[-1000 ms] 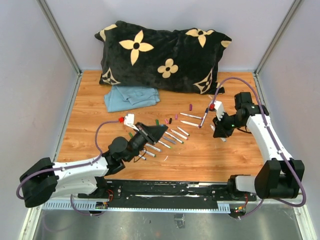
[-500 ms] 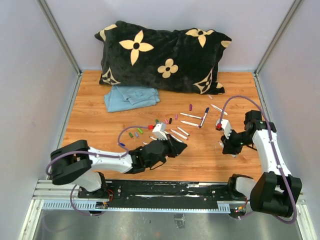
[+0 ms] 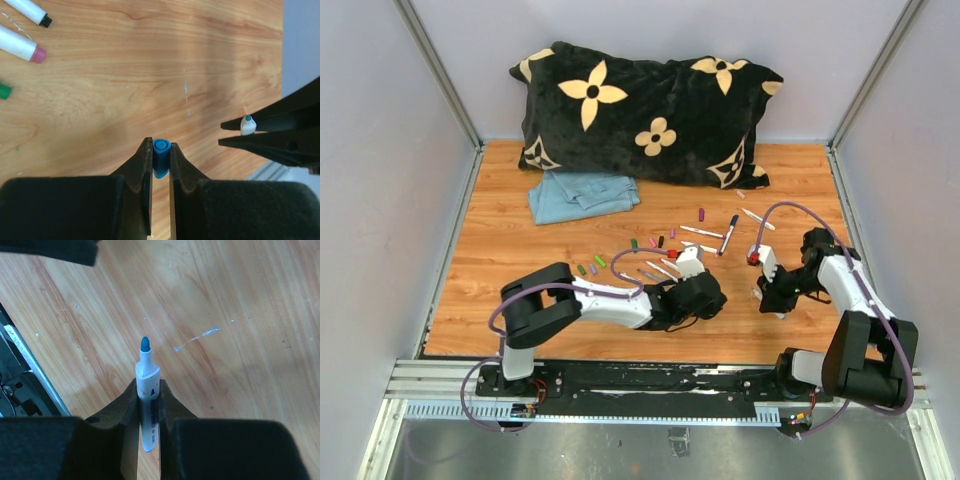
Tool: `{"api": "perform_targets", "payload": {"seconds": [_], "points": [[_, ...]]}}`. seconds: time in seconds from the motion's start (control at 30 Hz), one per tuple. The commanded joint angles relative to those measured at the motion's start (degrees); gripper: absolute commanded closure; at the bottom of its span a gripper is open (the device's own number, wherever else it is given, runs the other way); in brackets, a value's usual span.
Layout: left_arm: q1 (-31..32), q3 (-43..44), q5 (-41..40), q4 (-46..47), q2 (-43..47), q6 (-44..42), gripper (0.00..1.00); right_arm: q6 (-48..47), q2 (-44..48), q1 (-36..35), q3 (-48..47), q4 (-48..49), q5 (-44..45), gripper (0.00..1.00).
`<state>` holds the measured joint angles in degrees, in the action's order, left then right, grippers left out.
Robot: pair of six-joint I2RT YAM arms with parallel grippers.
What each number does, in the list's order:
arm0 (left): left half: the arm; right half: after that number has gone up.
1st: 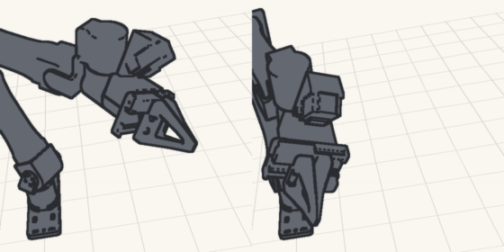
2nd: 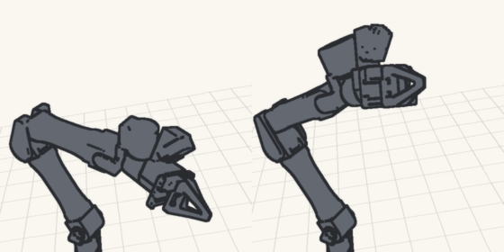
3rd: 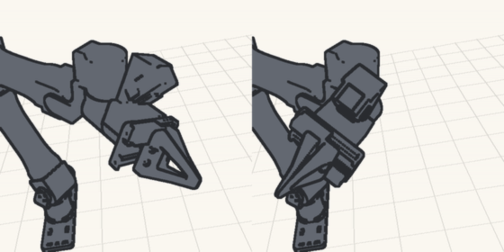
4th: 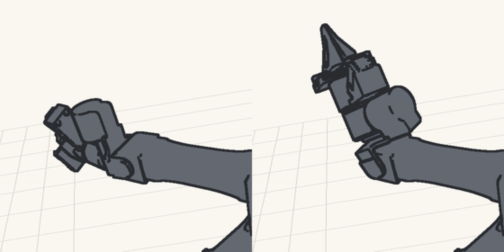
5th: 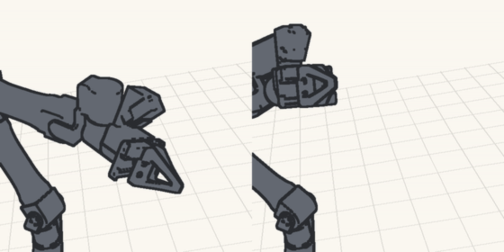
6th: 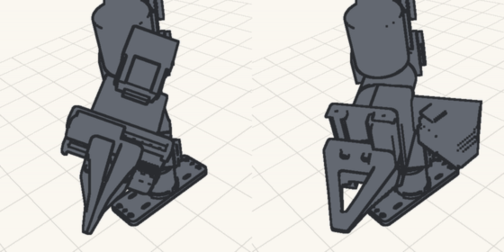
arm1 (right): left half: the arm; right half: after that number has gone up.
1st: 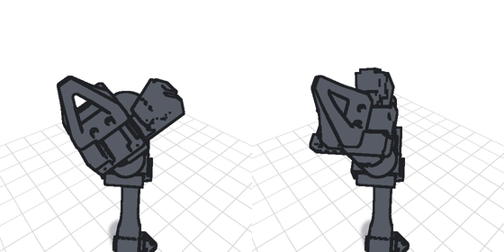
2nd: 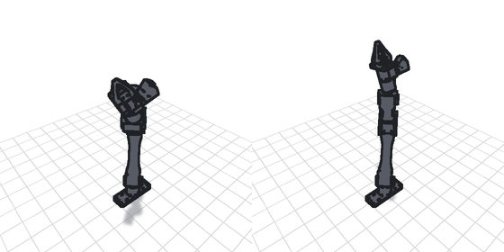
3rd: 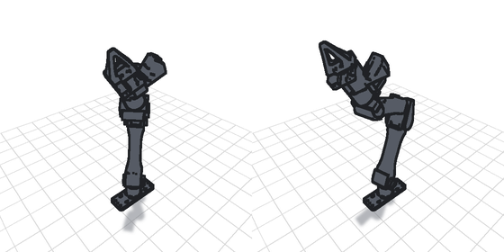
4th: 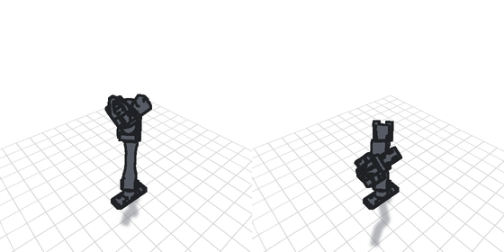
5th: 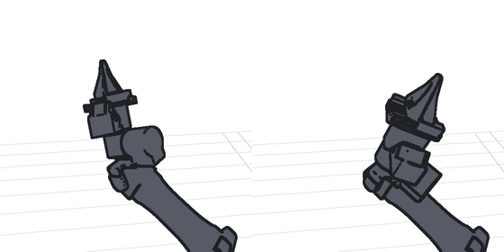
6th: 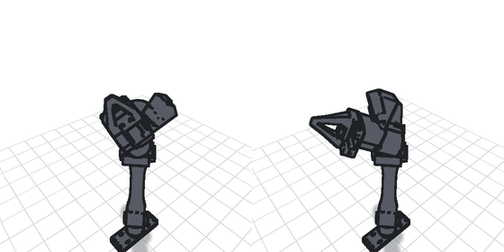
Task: Open the pen caps
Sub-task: Place the pen cap at the center of the board.
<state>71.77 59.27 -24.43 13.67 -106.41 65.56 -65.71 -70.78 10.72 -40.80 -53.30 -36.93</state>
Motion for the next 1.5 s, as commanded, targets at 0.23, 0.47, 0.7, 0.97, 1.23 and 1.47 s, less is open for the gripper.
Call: {"api": "perform_targets", "payload": {"seconds": [0.23,0.47,0.7,0.97,1.23,1.47], "points": [[-2.0,12.3,-1.6,-13.4,-11.7,2.0,1.00,1.5,-9.2,-1.8,0.4,3.6,0.8,0.86],[-3.5,12.0,-1.0,-13.3,-12.5,3.2,0.97,6.7,-11.8,-6.7,1.8,7.8,7.0,0.85],[-4.0,11.8,-1.1,-14.2,-12.5,3.9,0.87,10.2,-12.9,-8.1,2.2,9.8,10.7,0.80],[-4.3,11.7,-1.2,-14.8,-12.5,4.1,0.74,11.9,-13.7,-8.8,2.9,11.1,14.2,0.74],[-4.5,11.1,-1.7,-14.9,-11.4,3.9,0.67,12.7,-13.9,-8.9,2.4,11.4,14.4,0.71],[-4.4,10.6,-1.3,-14.3,-8.9,2.6,0.61,11.8,-10.4,-8.8,0.9,9.1,13.6,0.58]]}}
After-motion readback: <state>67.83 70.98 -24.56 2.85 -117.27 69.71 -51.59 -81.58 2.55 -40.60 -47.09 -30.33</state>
